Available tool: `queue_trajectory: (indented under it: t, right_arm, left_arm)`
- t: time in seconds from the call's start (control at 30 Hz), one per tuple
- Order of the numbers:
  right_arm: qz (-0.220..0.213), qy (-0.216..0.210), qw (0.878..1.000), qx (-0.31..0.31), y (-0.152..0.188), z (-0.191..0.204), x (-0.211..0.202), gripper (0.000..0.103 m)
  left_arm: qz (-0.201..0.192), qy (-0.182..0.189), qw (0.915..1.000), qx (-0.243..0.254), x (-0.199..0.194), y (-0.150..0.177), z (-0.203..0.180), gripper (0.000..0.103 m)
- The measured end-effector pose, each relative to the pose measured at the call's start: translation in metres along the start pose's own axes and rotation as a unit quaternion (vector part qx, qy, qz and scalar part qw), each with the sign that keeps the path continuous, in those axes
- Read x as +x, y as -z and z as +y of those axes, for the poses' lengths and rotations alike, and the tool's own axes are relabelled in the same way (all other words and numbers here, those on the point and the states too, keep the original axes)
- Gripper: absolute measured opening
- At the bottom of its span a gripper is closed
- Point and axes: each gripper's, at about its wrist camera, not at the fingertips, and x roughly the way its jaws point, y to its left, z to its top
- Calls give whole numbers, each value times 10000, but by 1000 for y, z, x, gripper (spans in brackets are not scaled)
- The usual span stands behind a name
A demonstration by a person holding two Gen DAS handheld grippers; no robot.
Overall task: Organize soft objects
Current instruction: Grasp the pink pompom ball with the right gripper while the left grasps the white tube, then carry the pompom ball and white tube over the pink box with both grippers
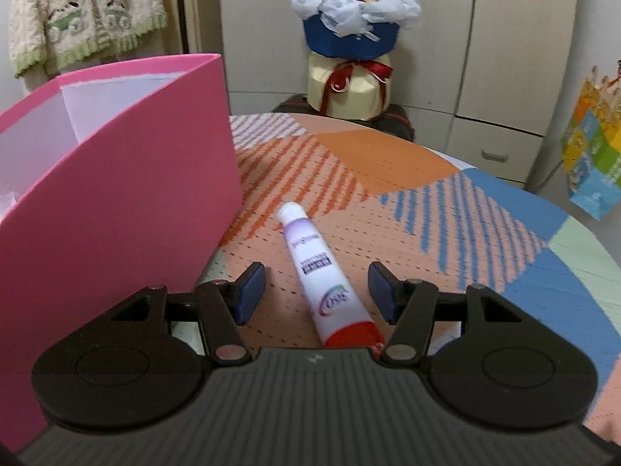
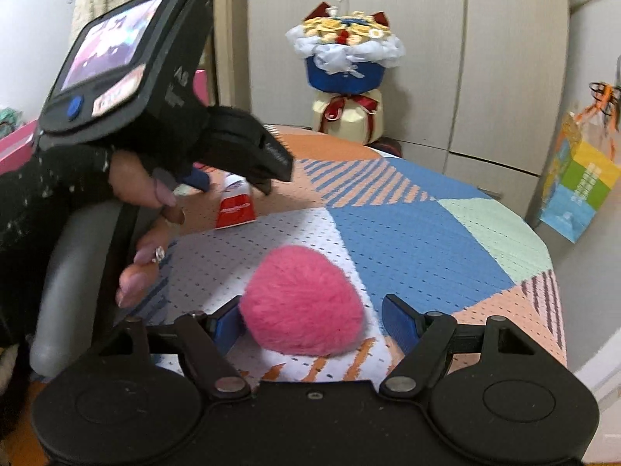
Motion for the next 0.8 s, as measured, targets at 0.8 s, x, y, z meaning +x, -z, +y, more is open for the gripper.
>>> queue_trajectory:
  t: [0.8]
  right_arm:
    - [-178,290,9982,495,2,2,-21,52]
  left_arm:
    - [-403,588,9948,733,-60,27,-4,23]
